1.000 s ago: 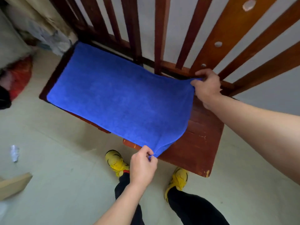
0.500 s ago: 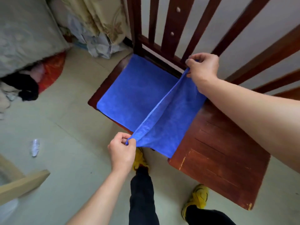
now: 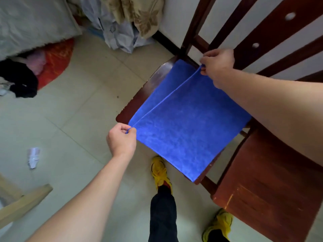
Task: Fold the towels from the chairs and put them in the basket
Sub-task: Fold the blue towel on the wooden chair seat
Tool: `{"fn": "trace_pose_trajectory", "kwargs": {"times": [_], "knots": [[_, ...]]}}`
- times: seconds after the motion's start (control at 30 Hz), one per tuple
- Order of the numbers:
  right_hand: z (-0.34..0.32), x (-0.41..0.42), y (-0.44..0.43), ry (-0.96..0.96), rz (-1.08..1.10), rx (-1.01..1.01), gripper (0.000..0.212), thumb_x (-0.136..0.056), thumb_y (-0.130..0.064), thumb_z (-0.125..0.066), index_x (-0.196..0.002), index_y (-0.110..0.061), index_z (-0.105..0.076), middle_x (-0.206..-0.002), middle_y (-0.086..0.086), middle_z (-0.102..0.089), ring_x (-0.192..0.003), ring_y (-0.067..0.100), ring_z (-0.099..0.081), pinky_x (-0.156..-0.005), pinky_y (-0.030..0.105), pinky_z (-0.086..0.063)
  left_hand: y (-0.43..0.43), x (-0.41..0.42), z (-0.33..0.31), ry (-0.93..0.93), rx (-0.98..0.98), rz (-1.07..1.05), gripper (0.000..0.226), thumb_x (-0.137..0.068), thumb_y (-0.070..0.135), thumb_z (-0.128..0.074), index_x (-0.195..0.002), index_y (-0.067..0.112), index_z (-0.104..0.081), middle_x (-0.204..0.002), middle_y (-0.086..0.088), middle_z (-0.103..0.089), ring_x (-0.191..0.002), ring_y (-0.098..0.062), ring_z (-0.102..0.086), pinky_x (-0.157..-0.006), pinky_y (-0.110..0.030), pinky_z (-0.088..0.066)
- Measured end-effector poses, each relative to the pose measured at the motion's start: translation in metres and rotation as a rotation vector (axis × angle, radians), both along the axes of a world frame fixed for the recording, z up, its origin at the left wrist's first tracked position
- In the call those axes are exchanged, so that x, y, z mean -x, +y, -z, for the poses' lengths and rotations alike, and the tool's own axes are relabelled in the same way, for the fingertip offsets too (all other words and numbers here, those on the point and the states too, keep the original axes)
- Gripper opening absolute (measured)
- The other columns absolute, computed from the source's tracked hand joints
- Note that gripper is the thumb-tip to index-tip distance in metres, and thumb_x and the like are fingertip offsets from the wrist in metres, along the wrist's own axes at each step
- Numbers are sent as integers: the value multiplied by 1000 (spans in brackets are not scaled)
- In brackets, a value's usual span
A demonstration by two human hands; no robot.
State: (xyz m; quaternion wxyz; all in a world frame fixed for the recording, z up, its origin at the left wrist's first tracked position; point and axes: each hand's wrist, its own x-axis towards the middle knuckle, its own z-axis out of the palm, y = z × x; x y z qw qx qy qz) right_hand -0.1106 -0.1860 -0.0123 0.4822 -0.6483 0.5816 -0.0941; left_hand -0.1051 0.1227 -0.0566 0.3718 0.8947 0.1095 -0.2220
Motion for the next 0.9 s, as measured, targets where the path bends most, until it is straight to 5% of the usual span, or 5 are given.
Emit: {"fn": "trace_pose_trajectory", "kwargs": {"times": [0.23, 0.4, 0.53, 0.67, 0.9], "knots": [[38, -46, 1, 74, -76, -125, 20, -86, 0, -66, -79, -15, -54, -82, 8, -63, -59, 13, -61, -49, 19, -53, 3, -40, 57, 167, -42, -35, 15, -71, 9, -62, -59, 18, -59, -67, -8, -68, -71, -30, -70, -74, -42, -58], [68, -60, 0, 107, -172, -225, 26, -90, -5, -60, -113, -15, -54, -85, 1, -61, -74, 8, -60, -59, 19, -55, -2, -49, 74, 168, -111, -6, 17, -71, 10, -64, -58, 18, -56, -67, -8, -66, -72, -32, -66, -66, -31, -53], [65, -52, -13, 78, -190, -242, 37, -87, -10, -64, -123, -18, -57, -103, 2, -64, -92, 11, -64, -74, 28, -59, -12, -47, 56, 124, -251, 112, 11, -74, 15, -66, -82, 18, -60, -85, -7, -65, -88, -33, -61, -66, -30, -42], [52, -2, -24, 164, -204, -92, 15, -90, -13, -60, -104, -19, -61, -86, 0, -64, -88, 18, -65, -64, 28, -54, -31, -22, 27, -10, -275, 298, 24, -77, 18, -67, -98, 18, -55, -99, -7, -60, -92, -31, -57, -68, -36, -42], [48, 183, -40, 699, -442, 145, 33, -91, -25, -57, -123, -18, -61, -119, 9, -65, -106, 30, -61, -82, 33, -48, -59, 110, 29, 574, -99, 296, 30, -73, 24, -74, -57, 17, -50, -63, -6, -60, -74, -33, -65, -70, -35, -52]]}}
